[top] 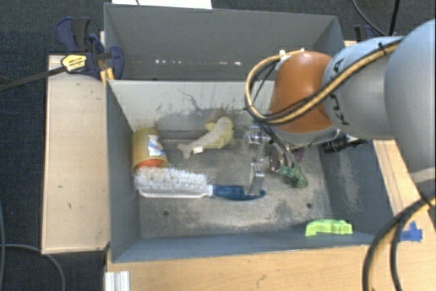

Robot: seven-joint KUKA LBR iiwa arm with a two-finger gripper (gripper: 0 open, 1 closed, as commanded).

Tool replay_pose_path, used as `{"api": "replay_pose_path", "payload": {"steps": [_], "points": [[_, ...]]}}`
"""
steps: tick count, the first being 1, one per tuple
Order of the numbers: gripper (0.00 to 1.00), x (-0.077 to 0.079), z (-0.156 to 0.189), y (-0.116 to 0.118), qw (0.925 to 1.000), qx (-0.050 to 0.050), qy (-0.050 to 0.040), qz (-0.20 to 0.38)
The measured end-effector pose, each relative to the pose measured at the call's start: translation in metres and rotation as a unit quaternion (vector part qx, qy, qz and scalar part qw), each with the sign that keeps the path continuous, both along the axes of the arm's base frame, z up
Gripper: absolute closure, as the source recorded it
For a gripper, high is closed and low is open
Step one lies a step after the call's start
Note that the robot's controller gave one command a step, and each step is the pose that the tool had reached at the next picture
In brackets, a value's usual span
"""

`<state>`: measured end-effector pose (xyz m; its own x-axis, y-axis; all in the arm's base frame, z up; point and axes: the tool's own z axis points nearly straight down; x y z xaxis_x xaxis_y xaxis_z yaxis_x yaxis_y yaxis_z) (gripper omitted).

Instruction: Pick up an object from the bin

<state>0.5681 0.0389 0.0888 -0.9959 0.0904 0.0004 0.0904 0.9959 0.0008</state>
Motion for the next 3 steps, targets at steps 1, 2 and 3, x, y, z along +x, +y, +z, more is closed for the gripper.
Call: {"api": "replay_pose_path", "payload": {"steps": [1, 2, 3], "points": [[0.0, 0.001, 0.004, -0.001, 1.0, 0.0, -0.0022, 0.0], [0.0, -0.025, -0.01, 0.01, 0.9999, -0.001, -0.0036, -0.011], [0.0, -0.044, -0.017, 0.038, 1.0, -0.001, -0.0003, -0.007]]}}
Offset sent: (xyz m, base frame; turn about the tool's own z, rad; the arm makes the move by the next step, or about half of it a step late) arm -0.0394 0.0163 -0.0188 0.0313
